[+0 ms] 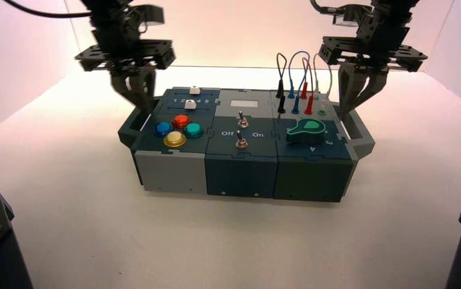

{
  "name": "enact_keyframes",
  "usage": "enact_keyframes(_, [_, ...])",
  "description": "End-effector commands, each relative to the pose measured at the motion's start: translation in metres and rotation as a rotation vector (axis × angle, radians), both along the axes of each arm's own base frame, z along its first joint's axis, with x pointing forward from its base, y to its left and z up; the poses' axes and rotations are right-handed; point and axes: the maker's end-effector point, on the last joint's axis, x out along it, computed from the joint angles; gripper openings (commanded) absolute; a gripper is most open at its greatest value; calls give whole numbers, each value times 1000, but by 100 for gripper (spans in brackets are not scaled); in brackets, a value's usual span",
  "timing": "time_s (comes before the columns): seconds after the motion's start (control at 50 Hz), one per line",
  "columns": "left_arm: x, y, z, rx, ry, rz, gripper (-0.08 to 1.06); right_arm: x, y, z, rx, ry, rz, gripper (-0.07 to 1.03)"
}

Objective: Move the box away.

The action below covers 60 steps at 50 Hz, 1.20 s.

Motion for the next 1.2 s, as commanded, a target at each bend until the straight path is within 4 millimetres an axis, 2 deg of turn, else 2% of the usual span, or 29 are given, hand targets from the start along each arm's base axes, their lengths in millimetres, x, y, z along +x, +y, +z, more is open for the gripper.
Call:
enact_keyframes(0.02, [7,2,12,-6,-35,3,-3,4,0,9,7,-17,-10,-2])
enact_keyframes(0.52, [27,-3,3,-2,-62,-18,-3,13,-1,5,0,-45,-8,-2])
enact_keyframes(0.78, [41,-8,5,-7,-80,-20,-3,16,-10,-3,-8,-26,-34,-2])
enact_keyframes(1.02, [52,-11,5,-10,-89,-22,-3,34,-7,-1,-9,-69,-26,-2])
enact_keyframes(1.2, [65,-16,2,-12,-95,-23,-3,58,-6,-1,-18,-111,-9,-2])
